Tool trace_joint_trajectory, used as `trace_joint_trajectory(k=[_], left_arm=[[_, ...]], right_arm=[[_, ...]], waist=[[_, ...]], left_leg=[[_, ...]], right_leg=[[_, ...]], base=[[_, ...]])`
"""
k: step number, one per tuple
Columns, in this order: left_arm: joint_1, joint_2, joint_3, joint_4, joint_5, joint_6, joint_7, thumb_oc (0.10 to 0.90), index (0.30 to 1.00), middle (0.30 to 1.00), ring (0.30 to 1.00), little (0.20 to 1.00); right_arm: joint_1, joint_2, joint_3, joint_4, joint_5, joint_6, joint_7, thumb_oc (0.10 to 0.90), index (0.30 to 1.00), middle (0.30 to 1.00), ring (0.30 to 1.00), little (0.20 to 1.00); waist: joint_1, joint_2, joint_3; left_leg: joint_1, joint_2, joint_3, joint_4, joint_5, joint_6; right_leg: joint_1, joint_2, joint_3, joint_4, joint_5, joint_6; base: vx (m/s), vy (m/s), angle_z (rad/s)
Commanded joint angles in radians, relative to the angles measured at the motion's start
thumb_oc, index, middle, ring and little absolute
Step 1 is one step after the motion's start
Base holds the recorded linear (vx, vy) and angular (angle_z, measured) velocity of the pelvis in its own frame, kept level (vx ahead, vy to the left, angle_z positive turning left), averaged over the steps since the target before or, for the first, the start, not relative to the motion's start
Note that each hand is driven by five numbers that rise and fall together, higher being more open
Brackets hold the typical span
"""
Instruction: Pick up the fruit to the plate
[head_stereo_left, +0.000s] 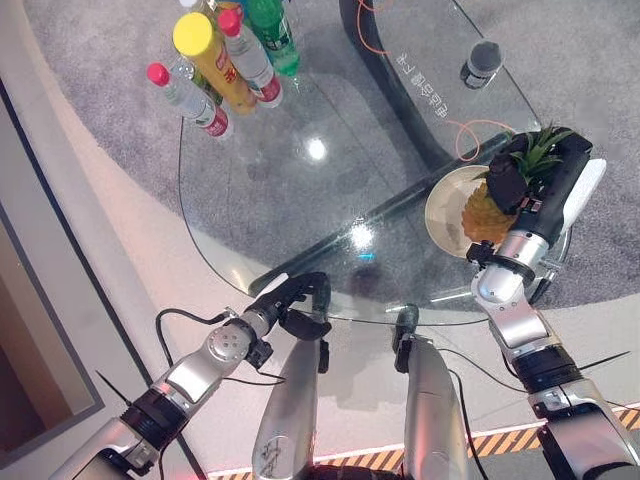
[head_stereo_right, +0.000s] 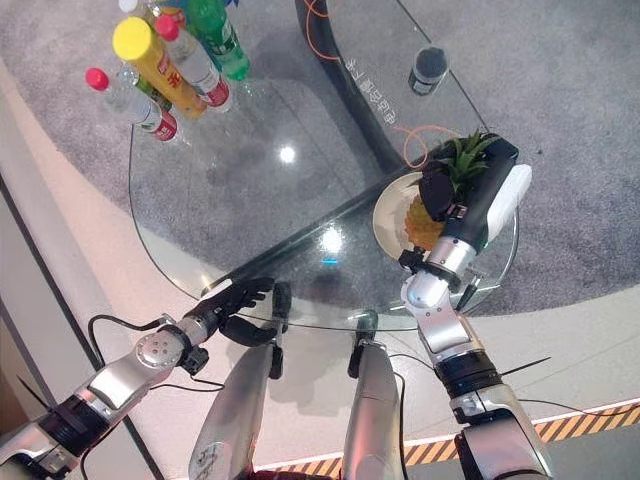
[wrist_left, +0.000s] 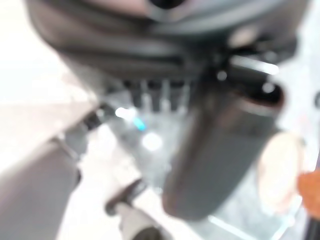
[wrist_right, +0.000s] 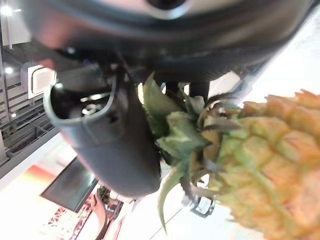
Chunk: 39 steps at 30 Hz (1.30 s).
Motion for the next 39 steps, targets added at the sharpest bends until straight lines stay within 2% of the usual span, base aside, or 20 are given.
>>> trace_joint_trajectory(k=[1, 5, 12, 17, 26, 33, 39], left_arm=[[-0.012, -0.012, -0.012, -0.069, -0.029, -0.032, 0.027, 0.800, 0.900, 0.900, 0.900, 0.900], [-0.018, -0.006, -0.016, -0.068, -0.035, -0.032, 0.038, 0.800, 0.900, 0.900, 0.900, 0.900], [-0.012, 0.000, -0.015, -0.072, -0.035, -0.033, 0.029, 0.800, 0.900, 0.900, 0.900, 0.900], [-0.036, -0.015, -0.050, -0.068, -0.049, -0.029, 0.058, 0.800, 0.900, 0.900, 0.900, 0.900], [-0.057, -0.022, -0.059, -0.055, -0.066, -0.032, 0.071, 0.800, 0.900, 0.900, 0.900, 0.900], [-0.087, -0.035, -0.082, -0.031, -0.076, -0.030, 0.089, 0.800, 0.900, 0.900, 0.900, 0.900], [-0.105, -0.043, -0.101, -0.024, -0.084, -0.042, 0.096, 0.800, 0.900, 0.900, 0.900, 0.900]], right_arm=[[-0.141, -0.072, -0.009, -0.078, -0.107, -0.113, -0.092, 0.100, 0.300, 0.300, 0.300, 0.200], [-0.152, -0.080, 0.004, -0.020, -0.140, -0.123, -0.121, 0.100, 0.300, 0.300, 0.300, 0.200], [-0.146, -0.076, -0.018, 0.019, -0.125, -0.171, -0.214, 0.100, 0.300, 0.300, 0.300, 0.200], [-0.183, -0.050, -0.038, 0.061, -0.134, -0.262, -0.259, 0.100, 0.300, 0.300, 0.300, 0.200], [-0.213, -0.021, -0.039, 0.068, -0.130, -0.256, -0.258, 0.100, 0.300, 0.300, 0.300, 0.200], [-0.257, -0.028, -0.026, 0.136, -0.128, -0.310, -0.295, 0.100, 0.300, 0.300, 0.300, 0.200], [-0.291, -0.021, -0.010, 0.154, -0.157, -0.268, -0.285, 0.100, 0.300, 0.300, 0.300, 0.200]], waist=[[-0.017, -0.003, -0.023], [-0.015, 0.005, -0.023], [-0.013, 0.018, -0.023], [-0.009, 0.029, -0.023], [-0.008, 0.028, -0.023], [0.001, 0.036, -0.023], [0.004, 0.041, -0.023]], left_leg=[[-0.047, -0.074, 0.048, 0.246, -0.166, 0.078], [-0.076, -0.072, 0.047, 0.263, -0.170, 0.078], [-0.102, -0.073, 0.046, 0.277, -0.181, 0.079], [-0.125, -0.080, 0.037, 0.275, -0.175, 0.080], [-0.135, -0.080, 0.032, 0.269, -0.166, 0.079], [-0.146, -0.084, 0.027, 0.253, -0.154, 0.078], [-0.154, -0.085, 0.027, 0.251, -0.150, 0.078]], right_leg=[[0.033, 0.028, -0.069, -0.219, 0.243, 0.009], [-0.001, 0.028, -0.071, -0.195, 0.240, 0.009], [-0.034, 0.032, -0.068, -0.175, 0.231, 0.007], [-0.059, 0.038, -0.064, -0.177, 0.237, 0.003], [-0.070, 0.043, -0.069, -0.176, 0.239, -0.001], [-0.080, 0.040, -0.079, -0.184, 0.246, -0.003], [-0.092, 0.036, -0.085, -0.181, 0.246, -0.002]], base=[[0.00, -0.008, 0.03], [0.00, 0.000, 0.00], [0.00, 0.000, 0.00], [0.00, 0.000, 0.00], [0.00, 0.000, 0.00], [0.00, 0.000, 0.00], [0.00, 0.000, 0.00]])
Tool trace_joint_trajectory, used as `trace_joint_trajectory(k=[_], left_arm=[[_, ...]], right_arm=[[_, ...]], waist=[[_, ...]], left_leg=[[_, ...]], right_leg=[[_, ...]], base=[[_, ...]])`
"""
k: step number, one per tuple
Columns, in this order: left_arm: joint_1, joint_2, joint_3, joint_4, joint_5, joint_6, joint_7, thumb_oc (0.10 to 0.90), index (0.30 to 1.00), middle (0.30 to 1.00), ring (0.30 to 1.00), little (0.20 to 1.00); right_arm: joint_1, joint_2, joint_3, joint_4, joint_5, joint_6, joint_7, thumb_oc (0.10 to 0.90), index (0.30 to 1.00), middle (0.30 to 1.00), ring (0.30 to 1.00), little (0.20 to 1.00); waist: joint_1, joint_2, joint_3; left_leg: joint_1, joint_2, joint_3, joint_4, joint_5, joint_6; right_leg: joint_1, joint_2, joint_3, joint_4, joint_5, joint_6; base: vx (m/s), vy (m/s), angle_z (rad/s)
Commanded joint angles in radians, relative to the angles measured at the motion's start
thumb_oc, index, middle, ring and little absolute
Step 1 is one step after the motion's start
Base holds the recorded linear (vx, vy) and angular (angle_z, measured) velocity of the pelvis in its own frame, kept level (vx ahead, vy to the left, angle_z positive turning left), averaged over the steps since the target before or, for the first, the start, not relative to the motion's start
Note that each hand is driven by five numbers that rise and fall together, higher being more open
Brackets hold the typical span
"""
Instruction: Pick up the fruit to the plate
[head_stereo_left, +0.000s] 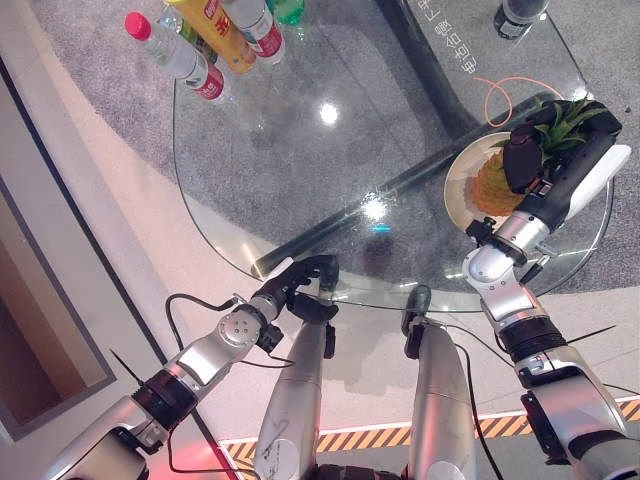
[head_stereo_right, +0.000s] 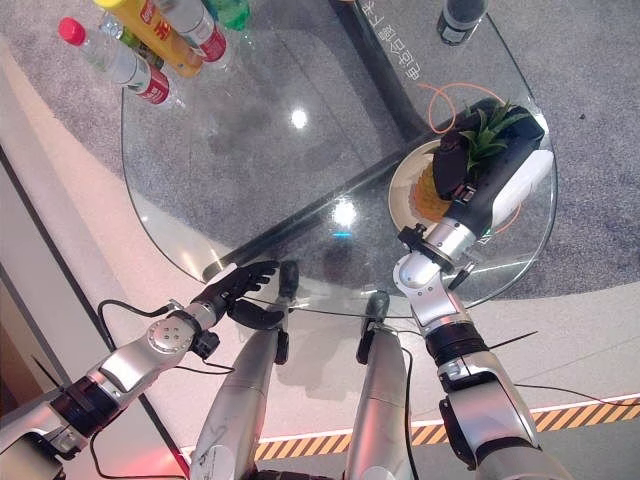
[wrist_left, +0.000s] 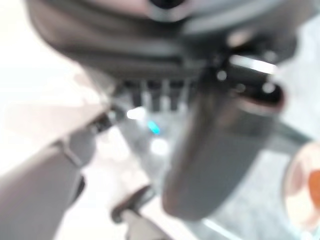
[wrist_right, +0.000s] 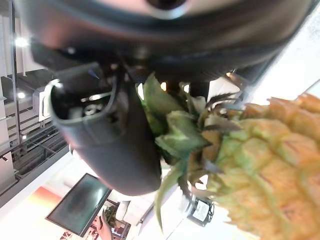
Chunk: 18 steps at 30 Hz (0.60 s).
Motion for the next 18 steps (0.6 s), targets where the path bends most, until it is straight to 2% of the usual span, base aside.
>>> trace_joint_trajectory(k=[1, 15, 18], left_arm=[[-0.010, -0.036, -0.021, -0.051, -0.028, -0.044, 0.014, 0.800, 0.900, 0.900, 0.900, 0.900], [-0.042, -0.039, -0.052, -0.029, -0.045, -0.063, 0.039, 0.800, 0.900, 0.900, 0.900, 0.900], [-0.049, -0.048, -0.072, -0.026, -0.050, -0.075, 0.054, 0.800, 0.900, 0.900, 0.900, 0.900]], right_arm=[[-0.135, -0.067, -0.012, -0.070, -0.100, -0.059, -0.127, 0.100, 0.300, 0.300, 0.300, 0.200], [-0.192, -0.117, 0.033, 0.035, -0.133, -0.096, -0.176, 0.100, 0.300, 0.300, 0.300, 0.200], [-0.215, -0.126, 0.041, 0.086, -0.111, -0.098, -0.168, 0.100, 0.300, 0.300, 0.300, 0.200]], waist=[[-0.011, 0.029, -0.023], [-0.007, 0.055, -0.023], [-0.006, 0.069, -0.023]], left_leg=[[-0.025, -0.078, 0.038, 0.216, -0.157, 0.087], [-0.072, -0.085, 0.040, 0.211, -0.143, 0.085], [-0.085, -0.085, 0.043, 0.203, -0.137, 0.084]], right_leg=[[0.049, 0.043, -0.090, -0.244, 0.257, 0.009], [-0.009, 0.036, -0.094, -0.236, 0.264, 0.012], [-0.034, 0.033, -0.090, -0.228, 0.263, 0.011]], base=[[0.00, 0.000, 0.00], [-0.01, 0.008, 0.02], [-0.02, 0.047, 0.00]])
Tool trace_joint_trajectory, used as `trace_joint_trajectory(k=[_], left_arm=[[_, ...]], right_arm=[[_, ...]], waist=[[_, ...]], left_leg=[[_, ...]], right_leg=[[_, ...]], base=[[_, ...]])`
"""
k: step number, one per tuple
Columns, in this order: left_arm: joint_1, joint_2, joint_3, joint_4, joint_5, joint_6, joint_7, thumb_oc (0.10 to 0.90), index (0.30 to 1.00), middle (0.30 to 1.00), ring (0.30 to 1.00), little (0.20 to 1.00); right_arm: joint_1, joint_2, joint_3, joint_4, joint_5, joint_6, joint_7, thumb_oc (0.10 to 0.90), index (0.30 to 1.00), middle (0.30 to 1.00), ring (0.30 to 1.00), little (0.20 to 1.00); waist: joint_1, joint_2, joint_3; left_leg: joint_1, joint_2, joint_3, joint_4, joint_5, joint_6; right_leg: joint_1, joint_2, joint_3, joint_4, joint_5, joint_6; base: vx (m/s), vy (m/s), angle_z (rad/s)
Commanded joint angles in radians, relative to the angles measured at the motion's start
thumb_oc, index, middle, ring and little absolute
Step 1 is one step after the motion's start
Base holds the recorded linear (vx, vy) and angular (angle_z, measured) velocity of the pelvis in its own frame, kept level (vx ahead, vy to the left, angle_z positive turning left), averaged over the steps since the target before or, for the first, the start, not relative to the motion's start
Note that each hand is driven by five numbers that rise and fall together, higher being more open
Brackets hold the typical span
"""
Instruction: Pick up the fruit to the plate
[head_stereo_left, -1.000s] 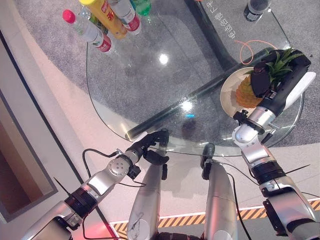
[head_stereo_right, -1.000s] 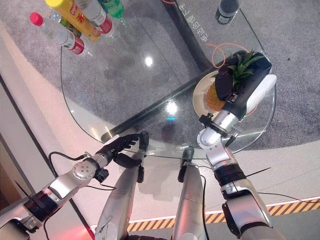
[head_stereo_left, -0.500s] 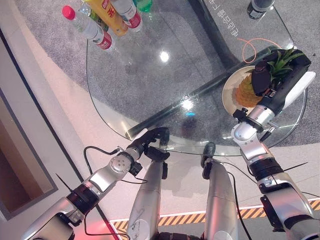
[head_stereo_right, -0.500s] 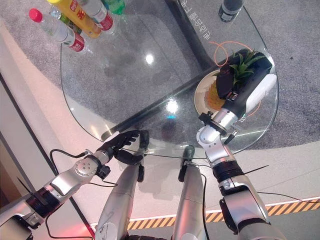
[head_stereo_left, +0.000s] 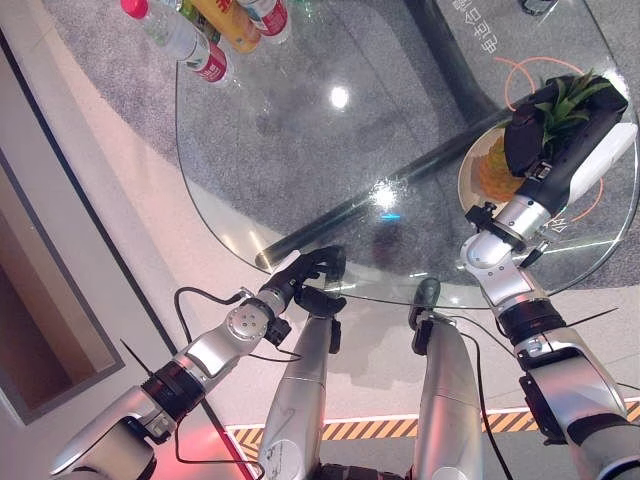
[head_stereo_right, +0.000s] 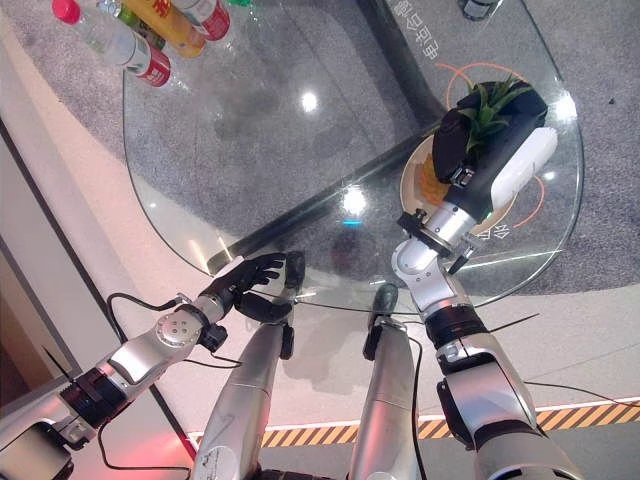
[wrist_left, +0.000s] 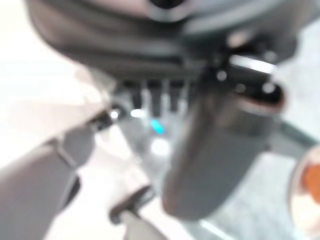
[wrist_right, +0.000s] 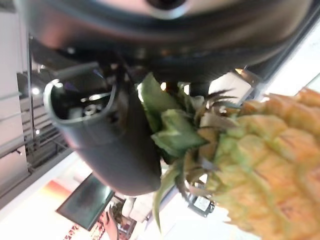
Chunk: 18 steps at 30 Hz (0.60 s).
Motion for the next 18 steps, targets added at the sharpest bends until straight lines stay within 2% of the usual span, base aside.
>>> trace_joint_trajectory(k=[1, 9, 16, 17, 18], left_arm=[[0.003, -0.028, -0.044, -0.050, -0.021, -0.043, 0.022, 0.800, 0.900, 0.900, 0.900, 0.900], [-0.002, -0.044, -0.048, -0.037, -0.002, -0.065, 0.035, 0.800, 0.900, 0.900, 0.900, 0.900], [-0.003, -0.021, -0.041, -0.039, -0.008, -0.073, 0.024, 0.800, 0.900, 0.900, 0.900, 0.900], [0.001, -0.019, -0.040, -0.039, -0.005, -0.082, 0.022, 0.800, 0.900, 0.900, 0.900, 0.900], [0.004, -0.019, -0.037, -0.039, -0.001, -0.086, 0.021, 0.800, 0.900, 0.900, 0.900, 0.900]], right_arm=[[-0.086, -0.100, 0.009, -0.032, -0.043, -0.066, -0.082, 0.100, 0.300, 0.300, 0.300, 0.200], [-0.081, -0.106, 0.055, 0.037, -0.074, -0.008, -0.039, 0.100, 0.300, 0.300, 0.300, 0.200], [-0.083, -0.130, 0.088, 0.072, -0.052, -0.006, -0.004, 0.100, 0.300, 0.300, 0.300, 0.200], [-0.075, -0.130, 0.086, 0.071, -0.042, -0.009, 0.002, 0.149, 0.342, 0.342, 0.342, 0.249], [-0.068, -0.129, 0.083, 0.068, -0.033, -0.010, 0.008, 0.597, 0.726, 0.726, 0.726, 0.697]], waist=[[-0.021, 0.027, -0.020], [-0.022, 0.029, -0.020], [-0.020, 0.030, -0.020], [-0.021, 0.029, -0.020], [-0.022, 0.028, -0.020]], left_leg=[[-0.015, -0.084, 0.059, 0.207, -0.155, 0.088], [-0.017, -0.089, 0.063, 0.209, -0.153, 0.091], [-0.016, -0.089, 0.063, 0.204, -0.152, 0.088], [-0.014, -0.090, 0.063, 0.201, -0.151, 0.088], [-0.012, -0.090, 0.062, 0.199, -0.151, 0.089]], right_leg=[[0.038, 0.038, -0.073, -0.248, 0.261, 0.017], [0.036, 0.040, -0.073, -0.252, 0.267, 0.017], [0.037, 0.038, -0.077, -0.258, 0.272, 0.018], [0.039, 0.039, -0.076, -0.260, 0.272, 0.017], [0.041, 0.041, -0.075, -0.263, 0.272, 0.017]], base=[[-0.01, 0.030, 0.00], [0.00, 0.000, 0.00], [0.00, 0.000, 0.00], [0.00, 0.000, 0.00], [0.00, 0.000, 0.00]])
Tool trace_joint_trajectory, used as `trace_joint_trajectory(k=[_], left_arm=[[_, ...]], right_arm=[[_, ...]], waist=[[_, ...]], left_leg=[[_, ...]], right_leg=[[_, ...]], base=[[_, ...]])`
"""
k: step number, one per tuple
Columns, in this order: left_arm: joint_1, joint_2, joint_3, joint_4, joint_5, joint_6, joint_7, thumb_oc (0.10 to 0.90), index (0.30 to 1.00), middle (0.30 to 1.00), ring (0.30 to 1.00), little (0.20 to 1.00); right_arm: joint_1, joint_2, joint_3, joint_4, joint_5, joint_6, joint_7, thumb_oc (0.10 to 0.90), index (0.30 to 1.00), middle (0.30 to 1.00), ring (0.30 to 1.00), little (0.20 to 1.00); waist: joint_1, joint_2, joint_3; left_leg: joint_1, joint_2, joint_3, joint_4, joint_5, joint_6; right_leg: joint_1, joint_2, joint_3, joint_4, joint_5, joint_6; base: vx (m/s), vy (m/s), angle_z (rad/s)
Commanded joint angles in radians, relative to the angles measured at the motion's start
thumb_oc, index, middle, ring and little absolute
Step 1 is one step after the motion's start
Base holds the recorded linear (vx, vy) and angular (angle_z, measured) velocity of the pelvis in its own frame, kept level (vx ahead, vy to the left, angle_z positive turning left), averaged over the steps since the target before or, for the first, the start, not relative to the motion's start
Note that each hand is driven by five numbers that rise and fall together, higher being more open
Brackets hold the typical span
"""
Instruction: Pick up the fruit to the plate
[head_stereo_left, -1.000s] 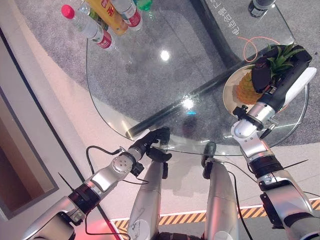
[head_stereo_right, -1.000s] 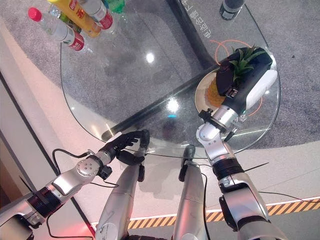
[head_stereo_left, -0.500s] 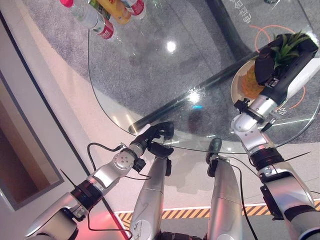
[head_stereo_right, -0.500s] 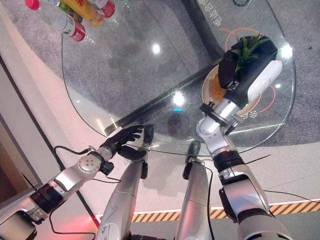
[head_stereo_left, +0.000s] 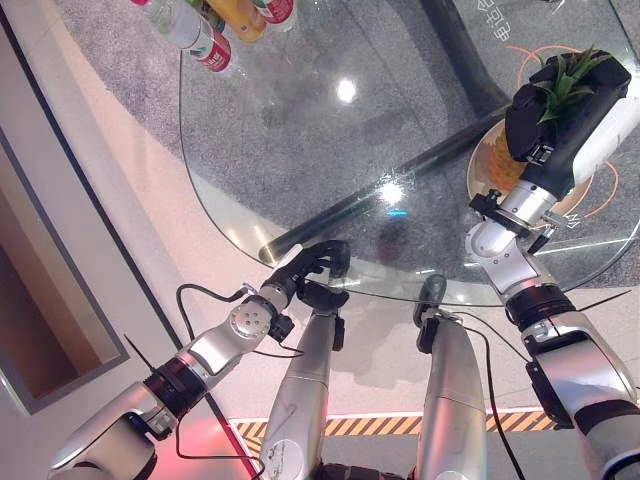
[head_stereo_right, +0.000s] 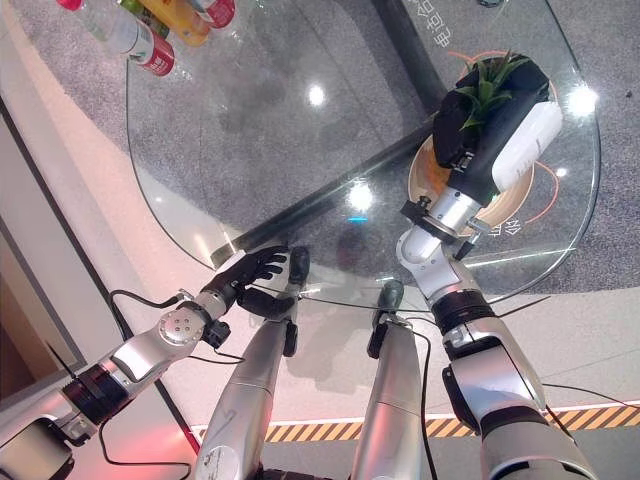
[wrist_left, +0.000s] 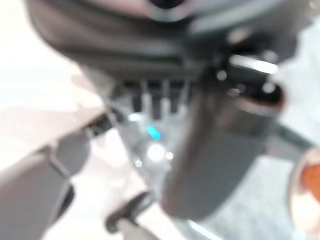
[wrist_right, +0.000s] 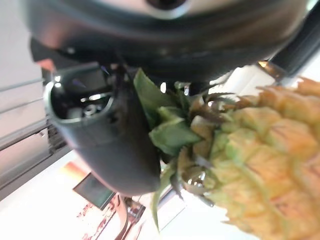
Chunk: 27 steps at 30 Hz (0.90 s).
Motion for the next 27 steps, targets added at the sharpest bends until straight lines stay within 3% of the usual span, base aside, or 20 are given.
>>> trace_joint_trajectory(k=[1, 15, 27], left_arm=[[0.024, -0.021, -0.007, -0.045, 0.000, -0.056, -0.009, 0.800, 0.900, 0.900, 0.900, 0.900], [0.063, 0.000, 0.021, -0.074, 0.041, -0.054, -0.004, 0.800, 0.900, 0.900, 0.900, 0.900], [0.115, 0.014, 0.062, -0.109, 0.067, -0.057, -0.006, 0.800, 0.900, 0.900, 0.900, 0.900]], right_arm=[[-0.004, -0.085, 0.009, -0.023, 0.013, -0.016, 0.001, 0.800, 0.900, 0.900, 0.900, 0.900], [0.055, -0.072, -0.034, -0.090, 0.023, 0.019, -0.034, 0.800, 0.900, 0.900, 0.900, 0.900], [0.126, -0.064, -0.083, -0.210, -0.043, 0.077, -0.077, 0.800, 0.900, 0.900, 0.900, 0.900]], waist=[[-0.031, 0.026, -0.019], [-0.037, 0.018, -0.019], [-0.044, 0.008, -0.019]], left_leg=[[0.001, -0.090, 0.066, 0.195, -0.160, 0.092], [0.052, -0.086, 0.074, 0.161, -0.155, 0.092], [0.101, -0.080, 0.080, 0.137, -0.154, 0.093]], right_leg=[[0.056, 0.043, -0.074, -0.277, 0.272, 0.023], [0.108, 0.049, -0.074, -0.301, 0.274, 0.027], [0.157, 0.057, -0.072, -0.313, 0.266, 0.025]], base=[[0.00, 0.000, 0.00], [0.00, 0.000, 0.00], [0.00, 0.001, -0.01]])
